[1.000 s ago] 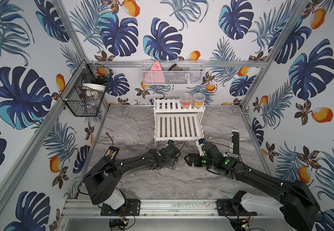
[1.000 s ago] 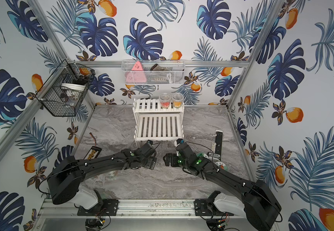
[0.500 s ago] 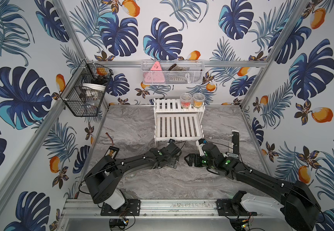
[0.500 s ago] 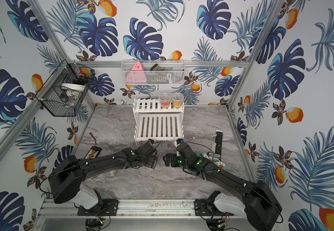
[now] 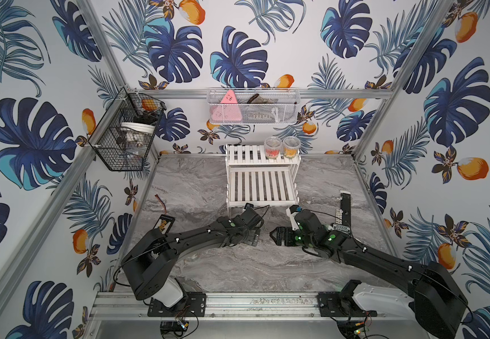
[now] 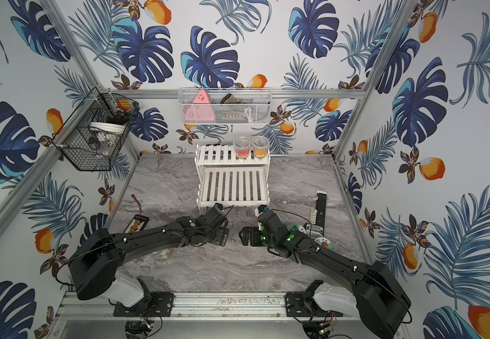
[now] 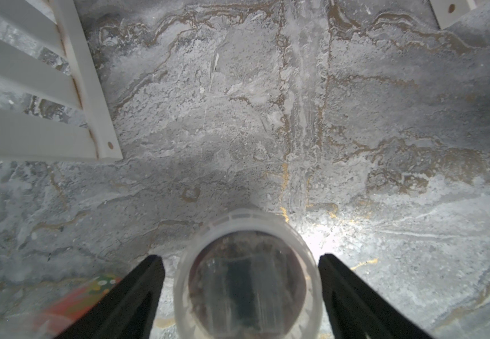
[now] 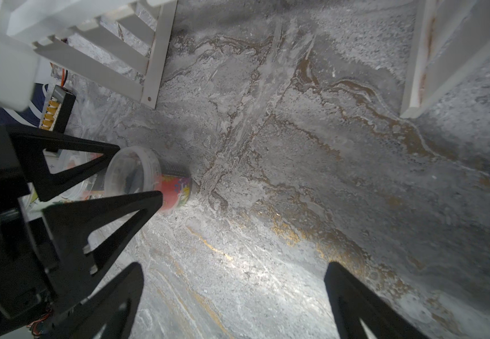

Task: Place the seed container on the shelf
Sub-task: Pick up the seed jar at the center of the board.

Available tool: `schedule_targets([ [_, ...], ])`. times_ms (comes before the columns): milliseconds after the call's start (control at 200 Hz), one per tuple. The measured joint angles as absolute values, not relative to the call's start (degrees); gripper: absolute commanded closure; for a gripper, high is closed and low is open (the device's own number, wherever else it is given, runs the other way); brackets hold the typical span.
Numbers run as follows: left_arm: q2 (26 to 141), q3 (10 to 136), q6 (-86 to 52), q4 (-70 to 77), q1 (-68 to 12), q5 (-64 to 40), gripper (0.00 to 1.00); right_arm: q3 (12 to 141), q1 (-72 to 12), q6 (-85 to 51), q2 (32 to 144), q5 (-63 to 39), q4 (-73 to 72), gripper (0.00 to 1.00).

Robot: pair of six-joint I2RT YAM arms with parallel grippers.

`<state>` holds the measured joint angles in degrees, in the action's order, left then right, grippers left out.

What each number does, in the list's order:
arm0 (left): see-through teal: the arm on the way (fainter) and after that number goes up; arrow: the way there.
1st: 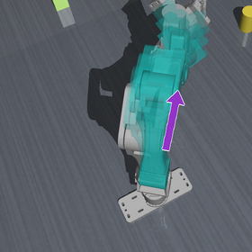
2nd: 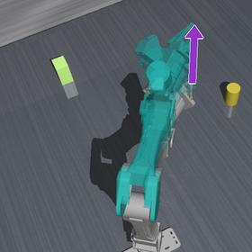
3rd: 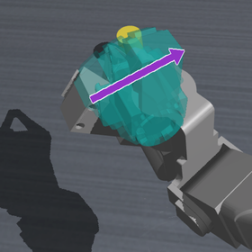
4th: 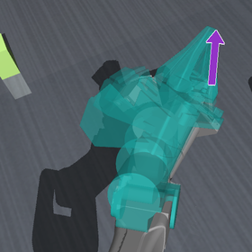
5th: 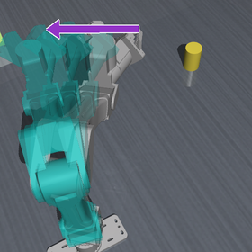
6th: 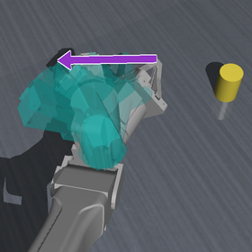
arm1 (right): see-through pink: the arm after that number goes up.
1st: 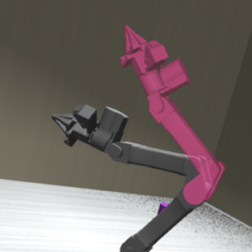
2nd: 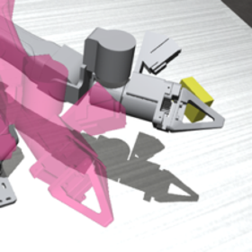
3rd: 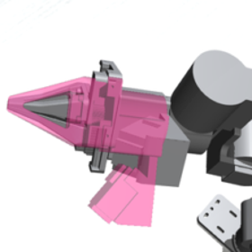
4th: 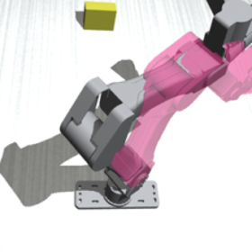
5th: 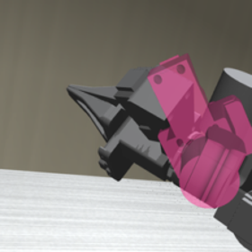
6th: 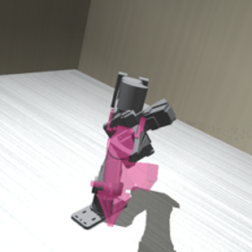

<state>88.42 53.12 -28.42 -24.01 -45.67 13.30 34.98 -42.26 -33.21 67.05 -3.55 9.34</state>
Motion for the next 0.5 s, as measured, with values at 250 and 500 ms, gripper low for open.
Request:
schedule_targets([
  [250,88.95,53.12,-28.38,-23.92,-45.52,12.43,0.10,34.96,-42.26,-33.45,67.29,-3.75,8.56,0.00],
  [500,88.68,53.10,-28.36,-23.99,-45.50,12.19,0.09,34.94,-42.26,-33.45,67.35,-3.79,8.23,0.00],
])
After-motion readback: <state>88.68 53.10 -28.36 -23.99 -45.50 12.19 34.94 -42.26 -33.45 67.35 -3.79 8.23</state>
